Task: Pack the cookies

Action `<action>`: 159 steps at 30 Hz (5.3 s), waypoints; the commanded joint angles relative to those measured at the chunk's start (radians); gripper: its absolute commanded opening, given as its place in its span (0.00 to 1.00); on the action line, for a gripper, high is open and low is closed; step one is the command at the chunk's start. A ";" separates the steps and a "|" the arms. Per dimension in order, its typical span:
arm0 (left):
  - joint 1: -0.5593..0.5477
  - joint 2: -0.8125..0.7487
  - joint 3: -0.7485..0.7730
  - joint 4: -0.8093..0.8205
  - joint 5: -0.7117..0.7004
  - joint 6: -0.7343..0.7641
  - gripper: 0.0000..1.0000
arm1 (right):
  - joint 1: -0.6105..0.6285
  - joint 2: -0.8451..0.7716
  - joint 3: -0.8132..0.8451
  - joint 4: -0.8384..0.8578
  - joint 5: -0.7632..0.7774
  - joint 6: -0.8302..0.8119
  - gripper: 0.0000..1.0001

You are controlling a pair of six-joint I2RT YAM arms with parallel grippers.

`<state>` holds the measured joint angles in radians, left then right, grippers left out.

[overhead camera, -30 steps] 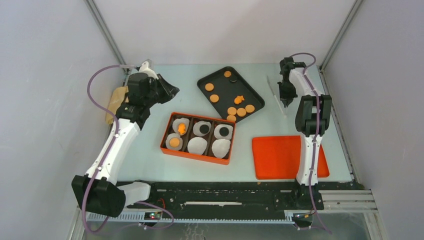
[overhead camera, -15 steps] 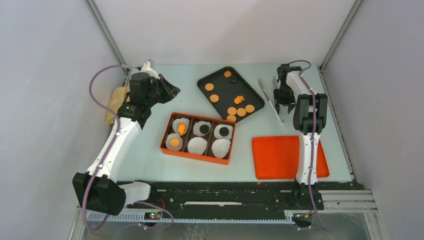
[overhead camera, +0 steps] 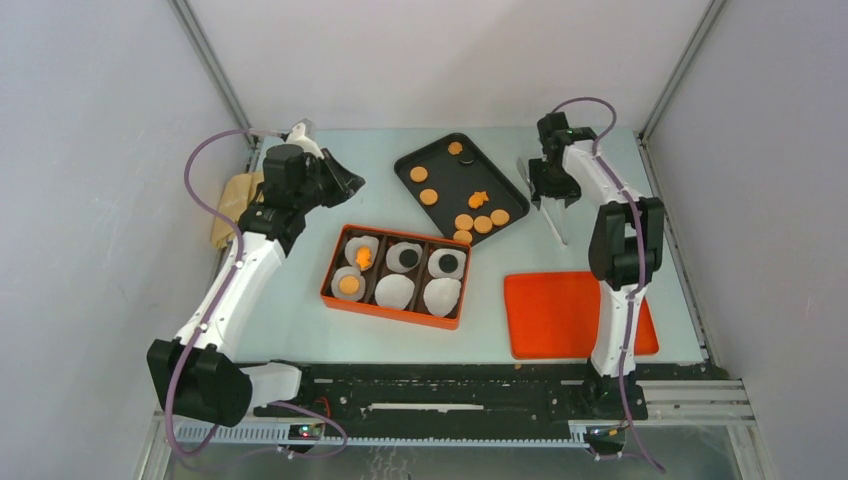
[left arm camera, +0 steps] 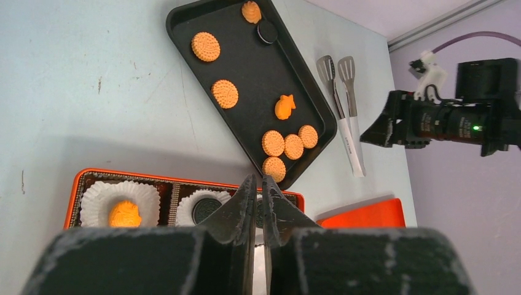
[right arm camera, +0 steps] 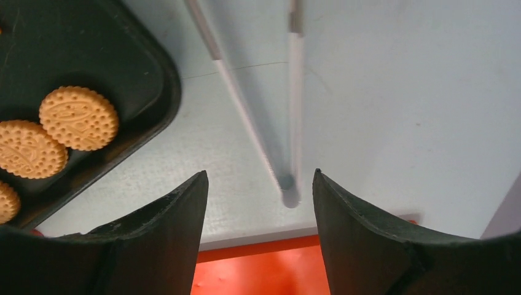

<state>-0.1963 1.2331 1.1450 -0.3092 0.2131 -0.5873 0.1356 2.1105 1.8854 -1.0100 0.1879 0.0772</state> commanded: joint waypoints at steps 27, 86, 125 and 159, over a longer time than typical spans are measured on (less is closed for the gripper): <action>-0.007 0.004 0.014 0.050 0.021 -0.014 0.11 | -0.051 0.127 0.130 -0.064 -0.001 -0.003 0.76; -0.035 0.091 0.043 0.105 0.082 -0.047 0.10 | 0.300 -0.180 -0.007 0.013 0.110 -0.039 0.42; -0.034 0.085 0.037 0.081 0.048 -0.017 0.11 | 0.398 0.049 0.183 0.091 0.109 0.093 0.37; -0.031 0.104 0.038 0.087 0.079 -0.018 0.12 | 0.320 0.187 0.368 0.073 0.014 0.141 0.25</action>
<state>-0.2253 1.3415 1.1492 -0.2459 0.2699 -0.6212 0.4576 2.3508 2.2417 -0.9470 0.1986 0.2005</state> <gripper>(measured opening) 0.123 0.418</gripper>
